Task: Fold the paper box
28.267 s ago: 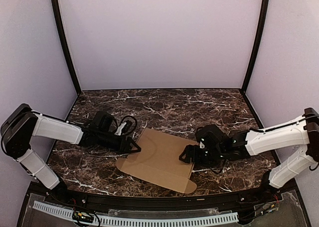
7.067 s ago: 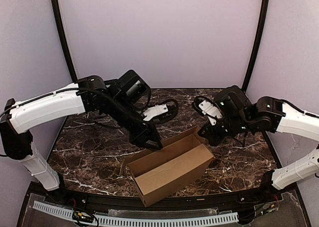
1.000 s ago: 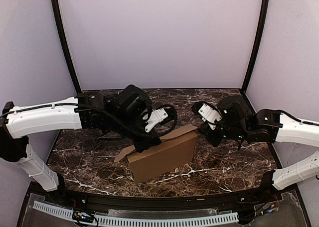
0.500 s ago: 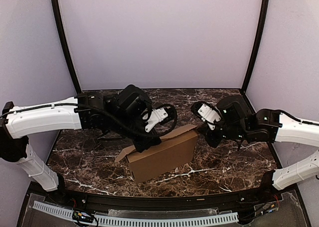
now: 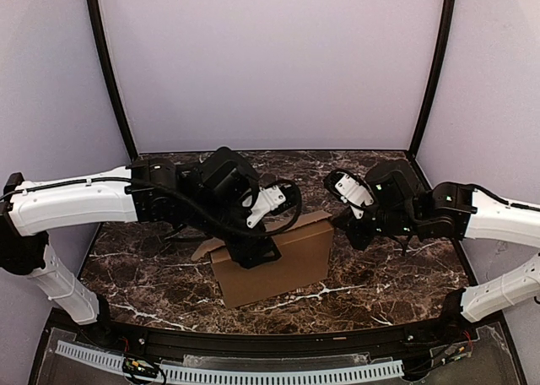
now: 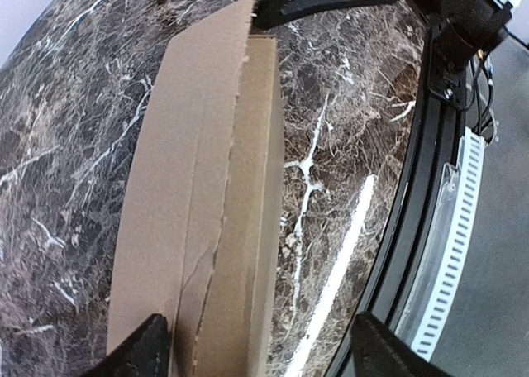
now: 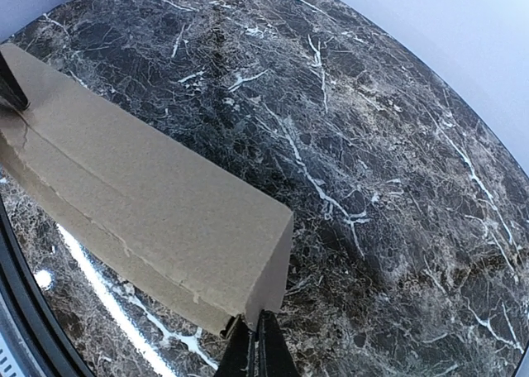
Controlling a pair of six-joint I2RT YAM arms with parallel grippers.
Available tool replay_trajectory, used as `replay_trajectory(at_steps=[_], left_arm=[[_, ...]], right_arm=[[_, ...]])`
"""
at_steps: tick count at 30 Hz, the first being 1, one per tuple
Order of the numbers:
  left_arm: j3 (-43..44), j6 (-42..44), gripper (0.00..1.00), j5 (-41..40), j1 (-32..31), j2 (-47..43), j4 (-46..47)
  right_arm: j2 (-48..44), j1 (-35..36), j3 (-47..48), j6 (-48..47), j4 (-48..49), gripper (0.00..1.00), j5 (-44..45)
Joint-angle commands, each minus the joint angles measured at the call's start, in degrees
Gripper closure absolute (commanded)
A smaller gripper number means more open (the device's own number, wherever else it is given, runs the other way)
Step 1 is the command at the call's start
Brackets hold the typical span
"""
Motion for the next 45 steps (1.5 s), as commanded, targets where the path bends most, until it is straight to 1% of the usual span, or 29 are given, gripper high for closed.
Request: replay_trajectory(at_steps=[1, 3, 4, 11, 14, 15, 16, 17, 18, 19, 20, 23, 24, 25, 27, 28, 29, 30, 31, 34, 36, 41, 45], left_arm=[[0.2, 1.0, 0.07, -3.6, -0.1, -0.8, -8.3], [1.5, 1.9, 0.02, -4.7, -0.1, -0.7, -9.3], [2.5, 2.1, 0.02, -5.1, -0.1, -0.7, -9.5], [7.0, 2.7, 0.01, -10.7, -0.1, -2.2, -13.4], [5.8, 1.0, 0.01, -9.7, -0.1, -6.5, -13.5], [3.8, -0.3, 0.01, -8.9, -0.1, -7.8, -12.5], [2.3, -1.0, 0.01, -7.1, -0.1, -11.0, -10.3], [-1.5, -2.5, 0.01, -6.3, -0.1, -12.8, -8.7], [-3.5, -3.3, 0.01, -5.4, -0.1, -17.0, -5.7], [-8.2, -4.9, 0.01, -5.4, -0.1, -19.0, -4.0], [-10.5, -5.8, 0.01, -5.5, -0.1, -23.4, -0.4], [-23.6, -9.8, 0.01, -5.1, -0.1, -32.4, 7.0], [-25.9, -11.2, 0.01, -5.8, -0.1, -36.4, 9.3], [-30.1, -11.7, 0.01, -6.9, -0.1, -39.9, 10.3], [-35.8, -12.6, 0.01, -8.2, -0.1, -43.4, 13.5], [-39.8, -12.8, 0.01, -8.8, -0.1, -46.8, 16.3], [-41.8, -12.8, 0.01, -9.1, -0.1, -49.8, 18.1], [-45.5, -12.9, 0.01, -9.3, -0.1, -51.0, 21.2], [-47.1, -12.9, 0.01, -9.3, -0.1, -53.2, 22.6], [-55.0, -11.6, 0.01, -8.2, -0.1, -56.3, 30.1], [-58.4, -10.7, 0.01, -7.3, -0.2, -57.2, 33.2], [-65.4, -8.7, 0.01, -3.9, -0.2, -56.9, 41.5], [-68.6, -8.1, 0.01, -3.3, -0.1, -55.8, 46.4]], right_arm=[[-0.4, -0.4, 1.0, 2.1, 0.8, 1.00, -0.5], [-0.8, -0.3, 0.6, 2.1, 0.8, 1.00, -0.5], [-1.0, -0.2, 0.4, 2.1, 0.8, 1.00, -0.2], [-2.1, 0.3, -0.6, 1.8, 0.9, 1.00, 1.1], [-2.0, 0.4, -1.0, 1.9, 1.4, 1.00, 1.4], [-2.0, 0.4, -1.1, 1.9, 1.5, 1.00, 1.6], [-1.9, 0.4, -1.1, 2.1, 1.5, 1.00, 1.7], [-1.8, 0.4, -1.1, 2.2, 1.6, 1.00, 1.9], [-1.7, 0.5, -1.1, 2.4, 1.7, 1.00, 2.1], [-1.6, 0.5, -1.1, 2.7, 1.8, 1.00, 2.3], [-1.7, 0.5, -1.1, 3.0, 1.9, 1.00, 2.5], [-2.0, 0.5, -1.1, 4.2, 1.8, 1.00, 2.8], [-2.1, 0.5, -1.2, 4.6, 1.8, 1.00, 2.8], [-2.2, 0.5, -1.2, 4.9, 1.8, 1.00, 2.8], [-2.6, 0.5, -1.5, 5.4, 1.8, 1.00, 2.9], [-2.6, 0.4, -1.6, 5.6, 1.9, 1.00, 2.9], [-2.6, 0.5, -1.7, 5.8, 1.8, 1.00, 2.9], [-2.6, 0.6, -1.7, 6.0, 1.8, 1.00, 3.0], [-2.7, 0.5, -1.8, 6.2, 1.8, 1.00, 3.1], [-2.9, 0.6, -2.0, 6.7, 1.8, 1.00, 3.2], [-2.9, 0.5, -2.0, 7.1, 1.8, 1.00, 3.5], [-2.6, 0.6, -1.8, 7.8, 1.7, 1.00, 4.1], [-2.6, 0.5, -1.6, 7.9, 1.7, 1.00, 3.9]])
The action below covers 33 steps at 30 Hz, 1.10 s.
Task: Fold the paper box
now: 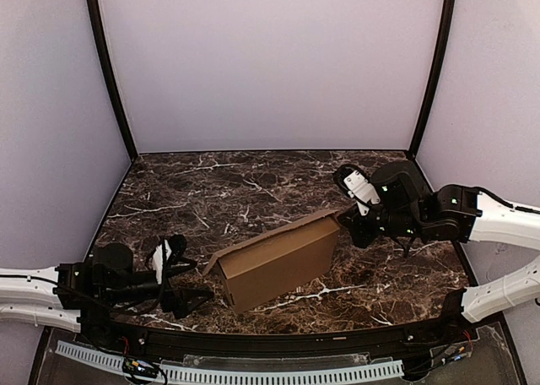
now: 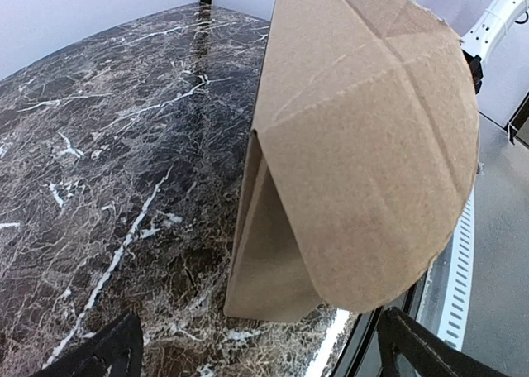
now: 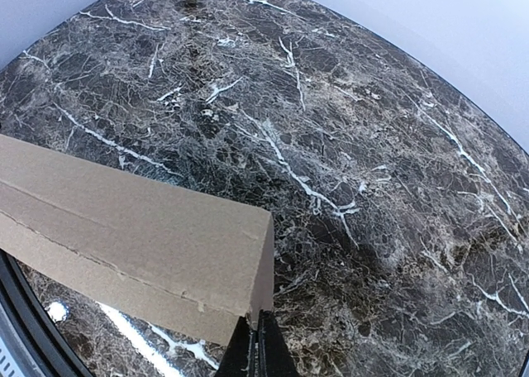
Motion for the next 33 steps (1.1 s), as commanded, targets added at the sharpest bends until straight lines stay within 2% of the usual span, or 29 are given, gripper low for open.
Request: replay_trajectory(at_steps=[1, 6, 15, 27, 31, 33], left_arm=[[-3.6, 2.0, 0.01, 2.3, -0.1, 0.6, 10.7], [-7.5, 4.6, 0.01, 3.5, -0.1, 4.8, 23.3], [-8.8, 7.2, 0.01, 5.5, -0.1, 21.2, 44.4], [-6.8, 7.3, 0.02, 5.2, -0.1, 33.8, 56.4], [-6.6, 7.3, 0.09, 4.4, -0.1, 36.1, 58.2], [-6.6, 7.4, 0.17, 3.9, -0.1, 36.5, 58.5]], right_arm=[[-0.5, 0.3, -0.1, 1.3, 1.1, 1.00, 0.8], [-0.7, 0.3, 0.1, 1.3, 1.2, 1.00, 0.6], [-1.6, 0.3, -0.3, 1.9, 1.1, 1.00, 0.6], [-2.4, 0.4, -0.4, 3.1, 1.3, 1.00, 0.6], [-2.1, 0.4, -0.3, 3.4, 1.4, 1.00, 0.5], [-1.9, 0.3, -0.2, 3.8, 1.5, 1.00, 0.5]])
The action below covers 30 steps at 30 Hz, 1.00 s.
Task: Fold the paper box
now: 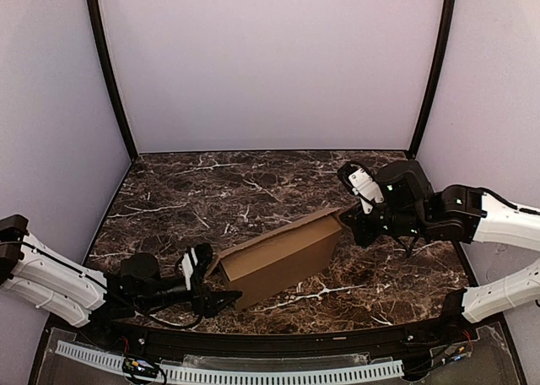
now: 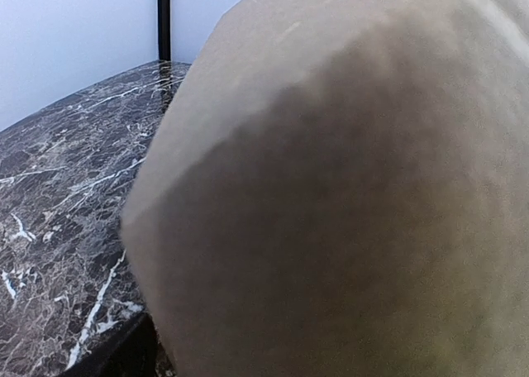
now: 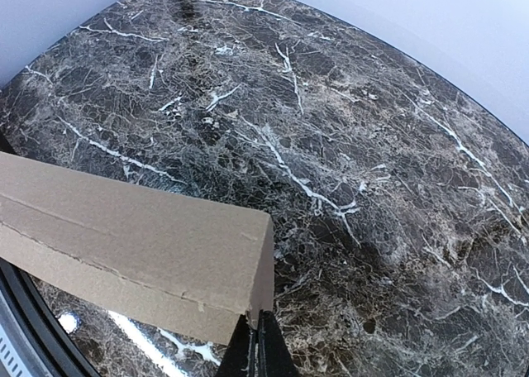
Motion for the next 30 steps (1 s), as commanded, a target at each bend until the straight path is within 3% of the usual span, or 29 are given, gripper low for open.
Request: replay_trajectory(at_steps=[1, 5, 6, 10, 20, 30], left_arm=[[0.9, 0.6, 0.24, -1.1, -0.1, 0.6, 3.8], [2.1, 1.5, 0.46, -2.6, -0.1, -0.9, -0.3], [2.7, 2.3, 0.55, -2.8, -0.1, -1.3, -1.9], [5.5, 5.1, 0.71, -3.4, -0.1, -3.4, -9.9], [11.9, 14.2, 0.84, -3.2, -0.1, -9.4, -27.8], [17.1, 20.8, 0.88, -5.5, -0.1, -13.6, -43.4]], right_arm=[[-0.4, 0.4, 0.1, 1.8, 1.6, 1.00, 0.3], [-0.5, 0.3, 1.2, 3.2, 1.3, 1.00, 0.4], [-0.5, 0.3, 1.7, 3.7, 1.1, 1.00, 0.5], [-0.4, 0.3, 3.9, 5.2, -0.2, 1.00, 0.2], [1.3, 0.3, 11.9, 5.3, -8.1, 1.00, -0.6], [2.8, -0.5, 19.1, 1.1, -17.3, 1.00, -2.4]])
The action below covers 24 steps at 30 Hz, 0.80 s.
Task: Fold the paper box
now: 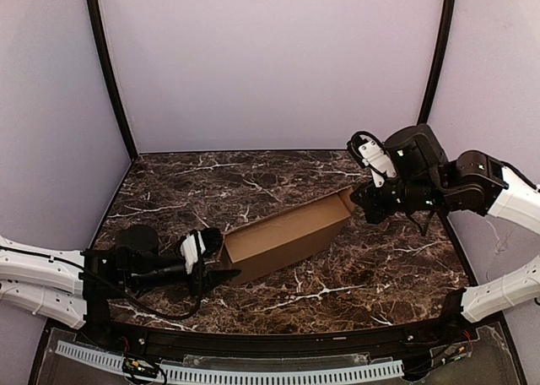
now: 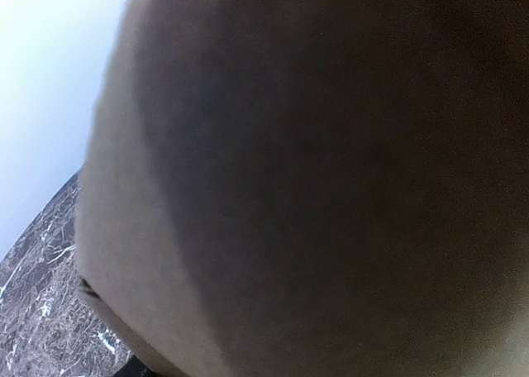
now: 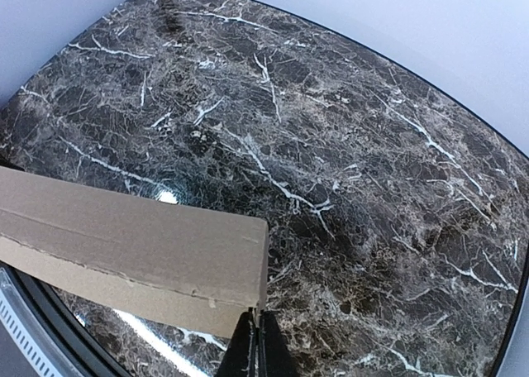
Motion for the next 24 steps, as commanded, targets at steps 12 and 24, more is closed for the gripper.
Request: replay_trajectory(at_steps=[12, 24], left_arm=[[5.3, 7.0, 0.91, -3.8, 0.1, -0.6, -18.3], [5.7, 6.5, 0.94, -5.3, 0.1, -0.3, -18.8]], right_arm=[[3.6, -1.1, 9.8, -5.2, -5.5, 1.00, -5.6], [5.5, -1.1, 9.6, 0.8, -4.0, 1.00, -10.4]])
